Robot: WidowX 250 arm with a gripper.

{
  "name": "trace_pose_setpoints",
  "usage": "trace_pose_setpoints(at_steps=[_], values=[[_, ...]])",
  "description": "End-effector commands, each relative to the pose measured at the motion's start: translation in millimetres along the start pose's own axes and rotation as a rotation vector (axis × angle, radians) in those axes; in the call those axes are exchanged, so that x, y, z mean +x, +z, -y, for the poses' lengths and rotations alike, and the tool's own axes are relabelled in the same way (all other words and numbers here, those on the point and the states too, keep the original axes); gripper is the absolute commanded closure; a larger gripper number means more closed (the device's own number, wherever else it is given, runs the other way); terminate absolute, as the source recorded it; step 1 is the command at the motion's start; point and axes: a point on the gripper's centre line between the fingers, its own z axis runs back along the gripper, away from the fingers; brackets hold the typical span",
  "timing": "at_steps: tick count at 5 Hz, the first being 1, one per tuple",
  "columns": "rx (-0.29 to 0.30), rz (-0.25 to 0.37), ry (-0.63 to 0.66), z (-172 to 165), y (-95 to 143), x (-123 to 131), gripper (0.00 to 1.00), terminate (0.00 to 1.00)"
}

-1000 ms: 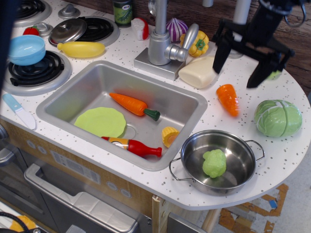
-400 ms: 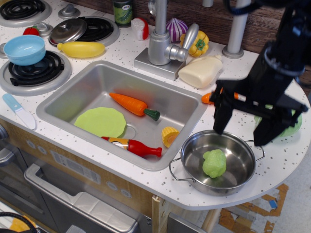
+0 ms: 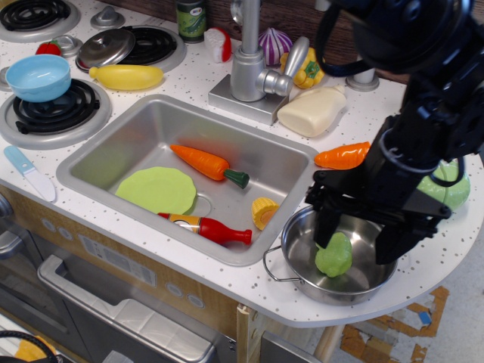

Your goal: Take broccoli out of pan

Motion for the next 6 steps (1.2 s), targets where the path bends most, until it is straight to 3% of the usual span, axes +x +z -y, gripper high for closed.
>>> trace_pose_setpoints(at_steps=[1,3,4,5,6], values=[[-0.036,0.059,0.028,-10.2,-2.3,10.2,0.00,0.00],[-0.071,0.078,0.048,-8.1,-24.9,15.4,0.00,0.00],[-0.084,0.077,0.054,-6.0,-26.8,17.3,1.00,0.00],[-0.057,0.071,0.056,-3.8,-15.5,21.5,1.00,0.00],[-0.016,0.030,0.030,-13.7,17.6,35.8,1.00,0.00]])
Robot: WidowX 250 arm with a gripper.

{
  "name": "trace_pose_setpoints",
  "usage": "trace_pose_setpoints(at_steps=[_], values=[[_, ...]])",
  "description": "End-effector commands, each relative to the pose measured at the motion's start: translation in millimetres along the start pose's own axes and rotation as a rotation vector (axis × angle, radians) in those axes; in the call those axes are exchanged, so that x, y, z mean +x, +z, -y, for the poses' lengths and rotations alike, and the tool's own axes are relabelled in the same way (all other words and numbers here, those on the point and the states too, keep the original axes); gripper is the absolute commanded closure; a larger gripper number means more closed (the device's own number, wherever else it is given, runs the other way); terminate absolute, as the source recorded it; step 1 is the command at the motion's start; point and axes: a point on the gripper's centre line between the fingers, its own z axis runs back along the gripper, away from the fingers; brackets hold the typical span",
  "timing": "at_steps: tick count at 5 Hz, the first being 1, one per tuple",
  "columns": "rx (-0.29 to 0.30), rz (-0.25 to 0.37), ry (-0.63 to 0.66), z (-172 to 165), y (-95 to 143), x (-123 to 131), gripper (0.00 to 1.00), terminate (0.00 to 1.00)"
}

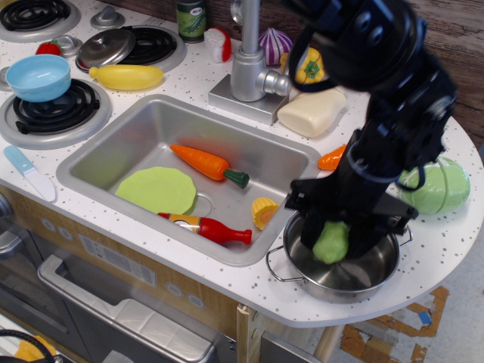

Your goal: Take broccoli out of pan

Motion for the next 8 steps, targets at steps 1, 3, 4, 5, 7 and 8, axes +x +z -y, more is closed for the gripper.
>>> trace_pose_setpoints(at_steps=[1,3,4,5,7,8], values=[[-0.001,0.004,-0.045,-9.5,59.0,43.4,1.00,0.00],[-0.052,0.054,-0.123,-9.0,35.2,97.9,1.00,0.00],[-0.080,0.059,-0.118,0.9,23.0,99.2,1.00,0.00],[-0.096,0.065,-0.111,7.9,14.7,91.4,1.00,0.00],[-0.142,0.126,-0.121,10.3,-12.3,81.0,0.00,0.00],[-0.142,0.126,-0.121,10.3,-12.3,81.0,0.00,0.00]])
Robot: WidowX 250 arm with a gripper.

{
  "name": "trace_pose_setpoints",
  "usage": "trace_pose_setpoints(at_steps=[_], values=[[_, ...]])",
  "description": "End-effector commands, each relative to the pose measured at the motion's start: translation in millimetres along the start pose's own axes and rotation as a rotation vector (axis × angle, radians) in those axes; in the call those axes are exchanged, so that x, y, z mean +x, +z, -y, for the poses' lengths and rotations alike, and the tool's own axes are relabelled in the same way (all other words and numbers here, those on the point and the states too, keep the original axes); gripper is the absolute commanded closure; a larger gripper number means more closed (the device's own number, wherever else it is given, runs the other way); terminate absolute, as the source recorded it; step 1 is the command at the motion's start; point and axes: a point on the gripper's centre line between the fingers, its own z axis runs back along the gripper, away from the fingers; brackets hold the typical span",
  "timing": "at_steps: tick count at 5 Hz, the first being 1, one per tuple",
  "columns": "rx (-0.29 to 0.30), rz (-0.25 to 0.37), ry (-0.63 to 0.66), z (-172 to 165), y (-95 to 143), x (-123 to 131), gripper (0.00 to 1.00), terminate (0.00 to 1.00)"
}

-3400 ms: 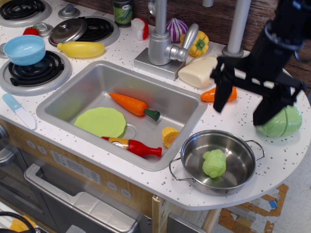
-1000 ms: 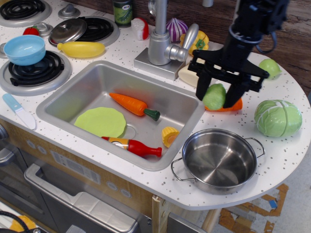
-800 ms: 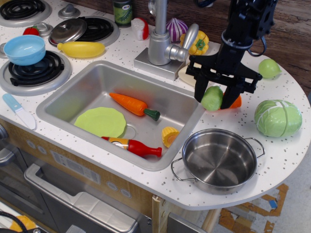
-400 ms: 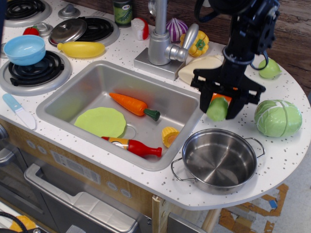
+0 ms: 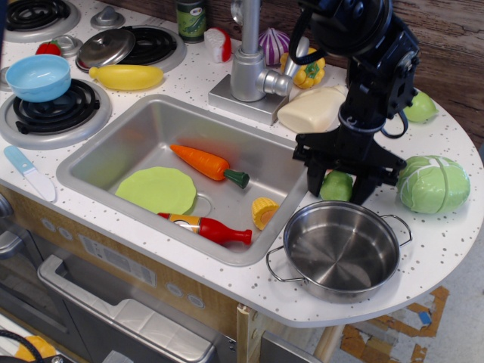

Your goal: Take broccoli out of pan

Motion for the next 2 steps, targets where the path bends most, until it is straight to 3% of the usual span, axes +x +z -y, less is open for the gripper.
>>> trace_pose_setpoints(at_steps=[1,2], values=[[-0.021,0.043,0.023,0.3,14.3,8.1,0.00,0.00],[-0.021,0.043,0.023,0.3,14.3,8.1,0.00,1.00]])
